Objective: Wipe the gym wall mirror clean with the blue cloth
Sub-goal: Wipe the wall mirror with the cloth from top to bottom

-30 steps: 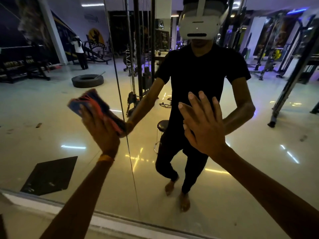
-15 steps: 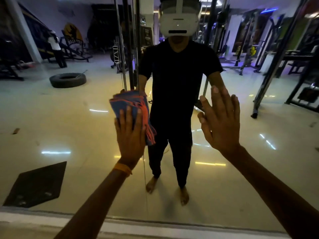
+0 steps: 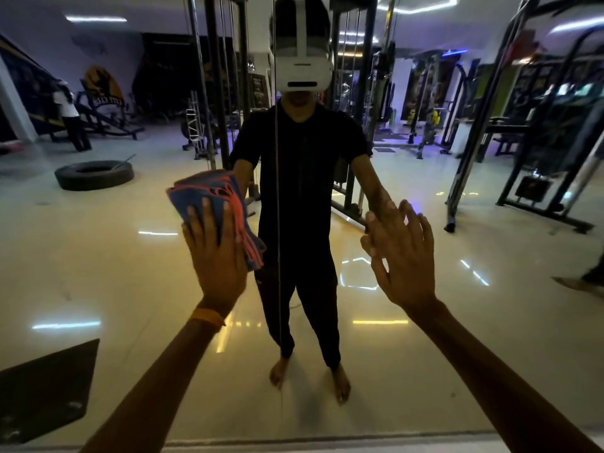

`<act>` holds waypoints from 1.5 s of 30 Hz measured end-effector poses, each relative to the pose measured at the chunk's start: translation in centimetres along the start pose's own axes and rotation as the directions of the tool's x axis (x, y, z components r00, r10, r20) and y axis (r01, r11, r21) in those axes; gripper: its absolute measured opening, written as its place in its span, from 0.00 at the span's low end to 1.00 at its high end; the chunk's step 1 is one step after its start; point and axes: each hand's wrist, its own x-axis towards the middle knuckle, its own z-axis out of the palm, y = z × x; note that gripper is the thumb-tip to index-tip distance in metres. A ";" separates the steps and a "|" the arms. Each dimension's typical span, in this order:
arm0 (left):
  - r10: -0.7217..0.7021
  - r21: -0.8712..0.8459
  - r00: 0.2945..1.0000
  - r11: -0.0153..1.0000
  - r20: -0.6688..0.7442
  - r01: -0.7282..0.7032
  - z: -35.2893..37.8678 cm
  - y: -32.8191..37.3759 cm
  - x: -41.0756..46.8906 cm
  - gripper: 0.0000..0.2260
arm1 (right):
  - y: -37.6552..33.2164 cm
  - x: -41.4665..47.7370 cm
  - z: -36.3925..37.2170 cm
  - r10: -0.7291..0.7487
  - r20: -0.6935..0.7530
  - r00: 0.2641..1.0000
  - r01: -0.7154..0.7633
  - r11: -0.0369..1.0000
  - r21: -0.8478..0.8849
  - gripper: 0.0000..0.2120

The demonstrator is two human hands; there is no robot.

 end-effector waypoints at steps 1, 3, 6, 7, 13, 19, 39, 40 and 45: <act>-0.039 -0.023 0.999 0.999 -0.023 0.038 -0.4 -0.7 0.9 0.31 | -0.1 0.0 0.1 0.010 -0.006 1.000 -0.010 1.000 0.002 0.25; -0.067 -0.025 0.997 0.998 -0.044 0.066 -0.2 0.7 1.0 0.29 | -0.8 0.2 0.4 0.037 -0.034 0.999 -0.037 0.999 0.001 0.26; 0.148 0.001 0.983 0.989 0.106 -0.149 2.5 5.6 -2.4 0.28 | -2.5 0.4 0.8 0.031 -0.056 0.998 -0.031 0.999 -0.008 0.28; 0.211 0.019 0.966 0.976 0.152 -0.216 2.9 6.3 -3.0 0.28 | -2.7 0.7 0.9 0.003 -0.049 0.999 -0.004 1.000 -0.019 0.28; 0.132 0.037 0.991 0.991 0.008 -0.132 -0.5 2.4 6.8 0.25 | -3.0 5.6 0.8 0.000 -0.096 0.995 0.001 1.000 0.005 0.29; 0.493 0.112 0.863 0.857 0.110 -0.503 1.6 7.6 6.7 0.36 | -2.7 7.7 0.1 -0.015 -0.108 0.994 0.014 1.000 -0.009 0.27; 0.552 0.151 0.832 0.819 0.061 -0.554 -1.0 2.4 12.4 0.29 | -2.8 10.5 -1.0 -0.023 -0.146 0.989 0.027 0.999 0.023 0.25; 0.498 0.140 0.867 0.856 0.031 -0.497 -1.4 2.7 14.1 0.26 | -2.6 10.3 -0.9 -0.013 -0.149 0.989 0.018 0.999 0.028 0.24; 0.496 0.104 0.860 0.855 0.123 -0.508 0.0 2.9 7.9 0.26 | -2.2 8.4 0.0 -0.019 -0.121 0.992 0.015 0.999 -0.036 0.25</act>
